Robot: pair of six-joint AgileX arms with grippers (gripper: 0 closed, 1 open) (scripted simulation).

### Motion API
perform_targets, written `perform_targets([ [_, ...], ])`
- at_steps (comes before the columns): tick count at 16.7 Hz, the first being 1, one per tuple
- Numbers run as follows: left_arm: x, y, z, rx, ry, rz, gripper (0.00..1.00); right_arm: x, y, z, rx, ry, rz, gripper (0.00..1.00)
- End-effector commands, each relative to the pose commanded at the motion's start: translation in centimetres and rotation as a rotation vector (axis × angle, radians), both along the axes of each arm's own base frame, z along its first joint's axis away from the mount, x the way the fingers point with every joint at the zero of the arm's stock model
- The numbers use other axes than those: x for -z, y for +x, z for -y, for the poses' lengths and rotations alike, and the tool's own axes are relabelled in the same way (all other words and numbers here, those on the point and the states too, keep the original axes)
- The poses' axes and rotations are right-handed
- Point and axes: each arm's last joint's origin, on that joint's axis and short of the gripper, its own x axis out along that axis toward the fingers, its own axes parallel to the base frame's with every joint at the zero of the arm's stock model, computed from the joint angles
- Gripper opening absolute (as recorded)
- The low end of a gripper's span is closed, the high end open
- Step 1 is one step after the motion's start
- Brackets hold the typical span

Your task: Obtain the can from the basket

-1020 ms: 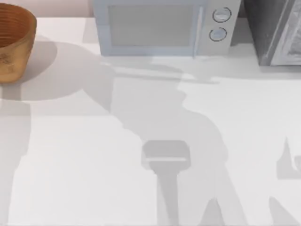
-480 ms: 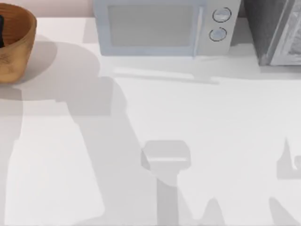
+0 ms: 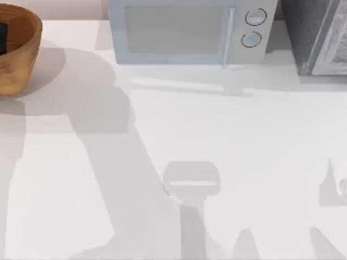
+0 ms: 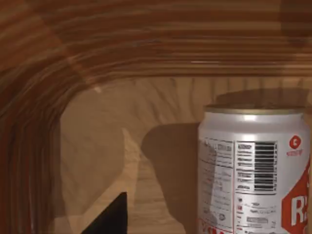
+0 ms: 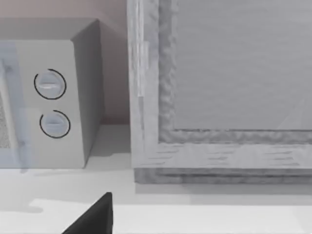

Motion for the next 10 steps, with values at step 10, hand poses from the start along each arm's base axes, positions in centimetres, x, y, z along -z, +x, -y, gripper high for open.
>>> perform_targets([
  [10,3.5,1.0,0.4,0.000,0.000,0.000,0.85,0.0,0.0,0.0,0.000,0.000,0.000,1.00],
])
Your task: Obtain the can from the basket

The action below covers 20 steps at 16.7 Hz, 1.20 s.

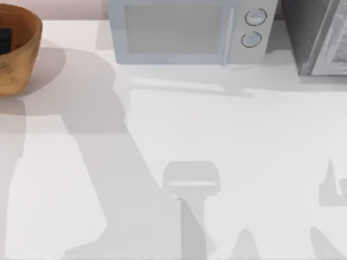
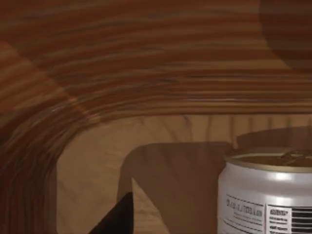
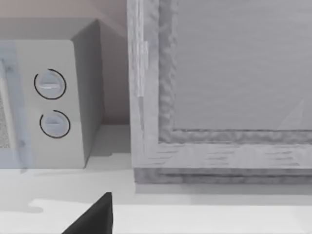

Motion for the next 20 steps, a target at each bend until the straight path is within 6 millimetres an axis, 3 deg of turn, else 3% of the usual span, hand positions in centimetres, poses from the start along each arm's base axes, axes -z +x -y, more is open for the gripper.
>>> perform_targets([
  [11,0.0,0.0,0.0,0.000,0.000,0.000,0.02,0.0,0.0,0.0,0.000,0.000,0.000,1.00],
  [19,0.0,0.0,0.0,0.000,0.000,0.000,0.00,0.0,0.0,0.0,0.000,0.000,0.000,1.00],
  [20,-1.8,0.0,-0.1,-0.001,0.009,0.041,0.00,0.0,0.0,0.0,0.000,0.000,0.000,1.00],
])
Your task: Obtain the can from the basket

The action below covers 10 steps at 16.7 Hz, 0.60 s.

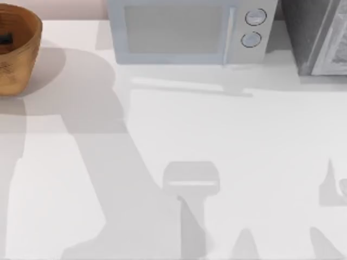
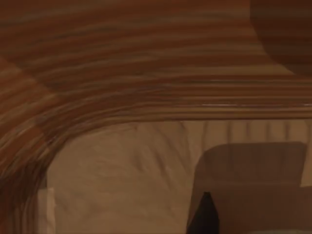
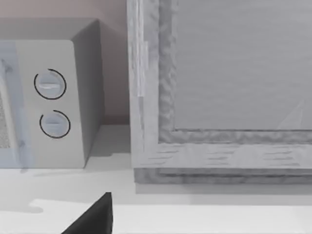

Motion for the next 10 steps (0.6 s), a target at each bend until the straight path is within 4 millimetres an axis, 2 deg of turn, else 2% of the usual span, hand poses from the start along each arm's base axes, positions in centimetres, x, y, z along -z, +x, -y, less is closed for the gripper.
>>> perform_targets([
  [2,-0.3,-0.1,0.0,0.000,0.003,0.006,0.00,0.0,0.0,0.0,0.000,0.000,0.000,1.00],
  [4,-1.7,-0.5,0.3,-0.006,0.015,0.033,0.00,0.0,0.0,0.0,0.000,0.000,0.000,1.00],
  [7,-5.6,-2.1,1.1,-0.025,0.047,0.118,0.00,0.0,0.0,0.0,0.000,0.000,0.000,1.00],
  [10,-10.6,-5.9,2.9,-0.046,0.086,0.238,0.00,0.0,0.0,0.0,0.000,0.000,0.000,1.00],
])
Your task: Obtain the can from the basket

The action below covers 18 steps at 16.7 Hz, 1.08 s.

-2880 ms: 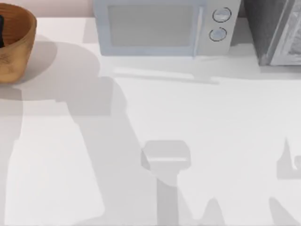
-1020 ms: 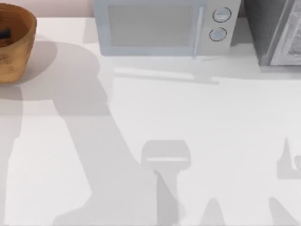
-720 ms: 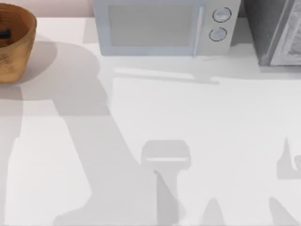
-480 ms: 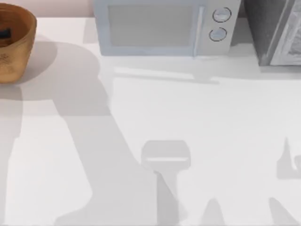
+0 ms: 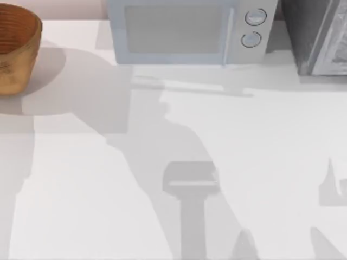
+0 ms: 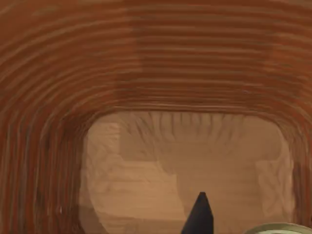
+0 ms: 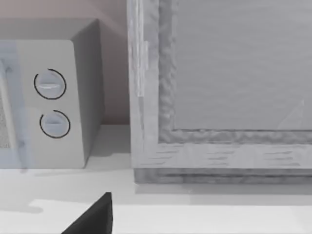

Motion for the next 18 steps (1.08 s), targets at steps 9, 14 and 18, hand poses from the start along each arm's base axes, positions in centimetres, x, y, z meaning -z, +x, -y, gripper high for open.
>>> perform_targets([
  [9,-7.5,-21.0,6.0,-0.067,0.069,0.498,0.00,0.0,0.0,0.0,0.000,0.000,0.000,1.00],
  [14,-1.9,-30.7,7.9,-0.060,0.058,0.741,0.00,0.0,0.0,0.0,0.000,0.000,0.000,1.00],
  [18,4.0,-34.2,8.7,-0.030,0.034,0.890,0.00,0.0,0.0,0.0,0.000,0.000,0.000,1.00],
])
